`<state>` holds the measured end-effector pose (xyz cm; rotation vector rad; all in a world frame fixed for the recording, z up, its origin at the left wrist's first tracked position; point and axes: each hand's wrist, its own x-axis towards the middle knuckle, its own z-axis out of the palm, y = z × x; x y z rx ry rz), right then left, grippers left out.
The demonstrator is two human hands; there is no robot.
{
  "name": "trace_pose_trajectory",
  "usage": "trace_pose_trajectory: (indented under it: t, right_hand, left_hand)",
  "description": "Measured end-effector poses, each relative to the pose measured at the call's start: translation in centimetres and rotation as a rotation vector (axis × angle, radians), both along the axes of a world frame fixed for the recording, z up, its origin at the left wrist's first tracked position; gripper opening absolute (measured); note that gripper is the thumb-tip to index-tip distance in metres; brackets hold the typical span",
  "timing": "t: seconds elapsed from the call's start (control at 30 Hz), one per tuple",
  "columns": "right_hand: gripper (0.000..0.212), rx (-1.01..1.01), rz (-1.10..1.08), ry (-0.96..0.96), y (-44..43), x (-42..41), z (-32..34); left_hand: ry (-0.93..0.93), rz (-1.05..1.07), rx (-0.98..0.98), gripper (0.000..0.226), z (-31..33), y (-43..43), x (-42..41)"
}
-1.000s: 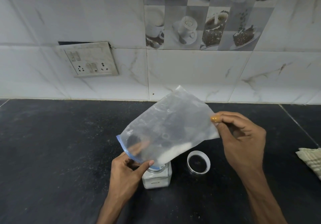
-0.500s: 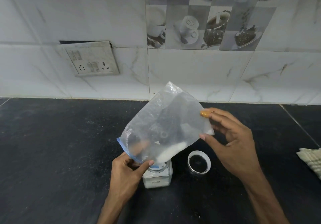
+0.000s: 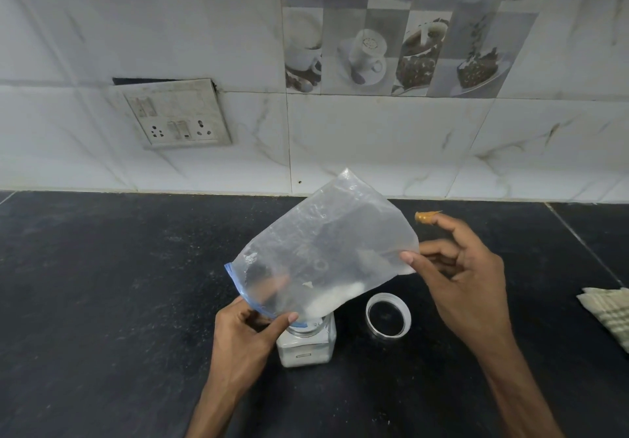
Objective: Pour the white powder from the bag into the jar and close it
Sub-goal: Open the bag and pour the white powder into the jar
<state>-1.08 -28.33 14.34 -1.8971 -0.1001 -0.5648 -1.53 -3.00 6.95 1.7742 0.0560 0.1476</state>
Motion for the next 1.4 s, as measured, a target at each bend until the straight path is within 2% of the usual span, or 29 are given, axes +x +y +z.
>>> trace_pose_trajectory:
  t: [0.1, 0.33, 0.6, 0.83, 1.03, 1.27, 1.4]
  right_hand:
    - [0.047, 0.055, -0.017, -0.005, 0.14, 0.13, -0.12]
    - [0.07, 0.079, 0.061, 0.058, -0.2, 0.41, -0.57]
    - [0.048, 0.056, 0.026, 0.065, -0.31, 0.34, -0.67]
    - [0.048, 0.094, -0.038, 0.082, -0.46, 0.29, -0.75]
    - [0.037, 0.132, -0.035, 0.092, -0.32, 0.14, -0.55]
    - [0.047, 0.11, -0.043, 0.098, -0.53, 0.06, -0.51]
    - [0.037, 0.108, -0.071, 0.098, -0.26, -0.13, -0.38]
  left_hand:
    - [-0.002, -0.003, -0.007, 0.052, -0.09, 0.09, 0.06]
    - [-0.004, -0.007, -0.017, 0.05, -0.38, 0.24, 0.08]
    - [-0.024, -0.051, -0.014, 0.051, -0.72, 0.36, 0.19]
    - [-0.04, -0.046, -0.006, 0.05, -0.83, 0.33, 0.35]
    - [-0.04, -0.033, -0.012, 0.053, -0.42, 0.07, 0.25]
    - [-0.032, -0.035, 0.004, 0.055, -0.4, 0.09, 0.24]
    - [-0.033, -0.035, 0.007, 0.054, -0.53, 0.17, 0.24]
